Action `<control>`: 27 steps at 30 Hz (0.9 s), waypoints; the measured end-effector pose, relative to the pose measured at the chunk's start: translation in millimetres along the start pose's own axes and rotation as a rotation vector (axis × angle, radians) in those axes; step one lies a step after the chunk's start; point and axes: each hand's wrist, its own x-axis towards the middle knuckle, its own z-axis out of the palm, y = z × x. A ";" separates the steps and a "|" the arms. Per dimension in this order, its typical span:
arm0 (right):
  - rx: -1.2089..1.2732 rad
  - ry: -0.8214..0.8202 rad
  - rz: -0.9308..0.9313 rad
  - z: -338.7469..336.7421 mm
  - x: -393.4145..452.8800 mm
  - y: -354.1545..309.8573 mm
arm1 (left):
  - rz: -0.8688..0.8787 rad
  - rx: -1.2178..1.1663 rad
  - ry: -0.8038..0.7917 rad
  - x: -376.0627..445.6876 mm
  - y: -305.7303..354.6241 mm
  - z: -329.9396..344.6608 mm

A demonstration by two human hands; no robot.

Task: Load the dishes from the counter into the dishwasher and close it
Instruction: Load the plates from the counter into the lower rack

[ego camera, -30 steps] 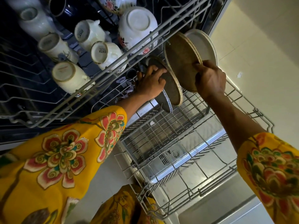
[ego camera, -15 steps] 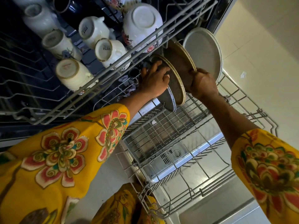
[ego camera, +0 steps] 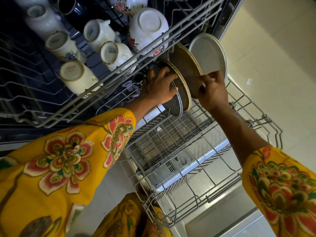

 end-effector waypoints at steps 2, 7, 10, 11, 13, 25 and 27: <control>-0.002 0.007 0.002 2.3 -9.7 -4.3 | -0.013 -0.013 -0.003 -0.1 0.4 -1.9; 0.029 -0.014 -0.018 12.5 -20.2 -4.2 | 0.002 0.004 -0.012 2.9 4.7 -3.9; 0.048 -0.119 0.024 18.5 -10.4 -12.0 | -0.021 -0.049 0.020 0.4 3.2 3.1; 0.027 -0.170 0.042 21.8 -5.1 -15.6 | -0.031 -0.075 0.033 -0.7 1.8 6.5; -0.037 -0.268 0.085 27.8 4.0 -22.7 | -0.025 -0.101 0.053 -2.7 -1.8 12.8; 0.011 -0.014 0.027 3.3 -4.6 -12.2 | -0.107 -0.189 0.132 -25.0 -9.1 25.7; -0.007 0.029 -0.011 -7.9 -5.2 -11.2 | -0.116 -0.183 0.117 -25.5 -6.9 25.0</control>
